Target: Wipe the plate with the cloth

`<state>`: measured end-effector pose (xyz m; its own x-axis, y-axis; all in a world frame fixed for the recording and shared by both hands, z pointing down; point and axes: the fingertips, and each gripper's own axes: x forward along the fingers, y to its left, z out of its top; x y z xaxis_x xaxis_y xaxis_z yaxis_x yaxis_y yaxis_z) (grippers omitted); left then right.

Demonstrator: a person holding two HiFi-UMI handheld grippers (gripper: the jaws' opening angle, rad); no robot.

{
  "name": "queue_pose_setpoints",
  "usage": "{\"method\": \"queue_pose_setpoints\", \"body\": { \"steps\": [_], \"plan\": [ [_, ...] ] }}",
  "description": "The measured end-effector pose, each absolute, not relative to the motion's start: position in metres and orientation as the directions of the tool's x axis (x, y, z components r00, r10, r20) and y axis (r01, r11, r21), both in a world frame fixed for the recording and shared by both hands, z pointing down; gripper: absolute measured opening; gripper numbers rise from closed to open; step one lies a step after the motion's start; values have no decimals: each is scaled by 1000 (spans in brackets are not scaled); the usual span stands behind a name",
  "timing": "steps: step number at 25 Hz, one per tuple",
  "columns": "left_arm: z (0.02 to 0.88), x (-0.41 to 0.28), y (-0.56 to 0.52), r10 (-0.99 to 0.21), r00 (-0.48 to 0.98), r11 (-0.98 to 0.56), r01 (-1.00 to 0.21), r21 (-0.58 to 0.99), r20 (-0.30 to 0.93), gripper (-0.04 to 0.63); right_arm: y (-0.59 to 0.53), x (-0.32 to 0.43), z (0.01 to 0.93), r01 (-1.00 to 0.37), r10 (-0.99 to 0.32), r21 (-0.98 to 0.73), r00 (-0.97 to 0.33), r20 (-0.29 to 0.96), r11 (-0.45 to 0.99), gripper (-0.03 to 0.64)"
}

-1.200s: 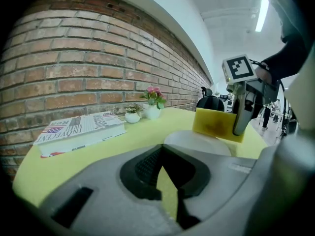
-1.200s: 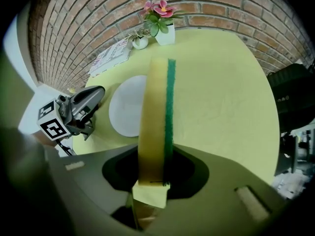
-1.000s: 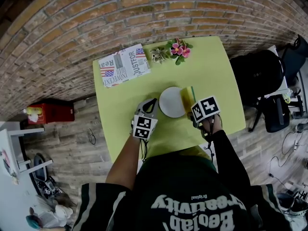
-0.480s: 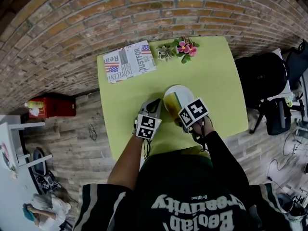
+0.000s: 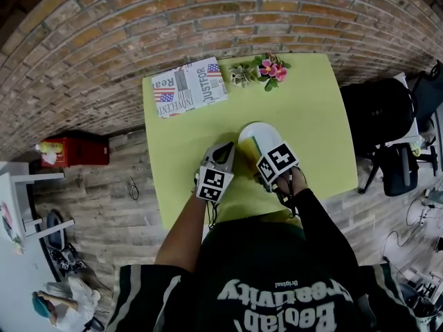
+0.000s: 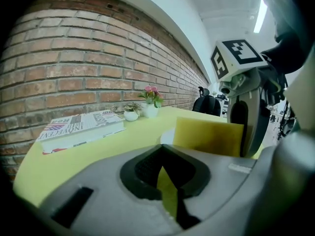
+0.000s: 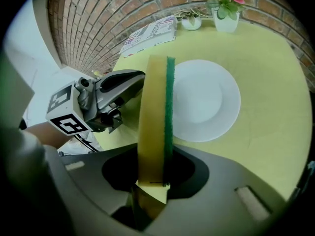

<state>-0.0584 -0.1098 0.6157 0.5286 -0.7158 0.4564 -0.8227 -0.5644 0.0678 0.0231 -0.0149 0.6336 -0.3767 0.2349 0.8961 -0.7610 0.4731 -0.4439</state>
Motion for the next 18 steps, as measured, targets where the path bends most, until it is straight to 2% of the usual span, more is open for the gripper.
{"method": "queue_pose_setpoints", "body": {
  "steps": [18],
  "plan": [
    [618,-57,-109,-712,528,-570,-819,58,463,5,-16,46,637,-806,209,-408,-350,913,430,132]
  ]
}}
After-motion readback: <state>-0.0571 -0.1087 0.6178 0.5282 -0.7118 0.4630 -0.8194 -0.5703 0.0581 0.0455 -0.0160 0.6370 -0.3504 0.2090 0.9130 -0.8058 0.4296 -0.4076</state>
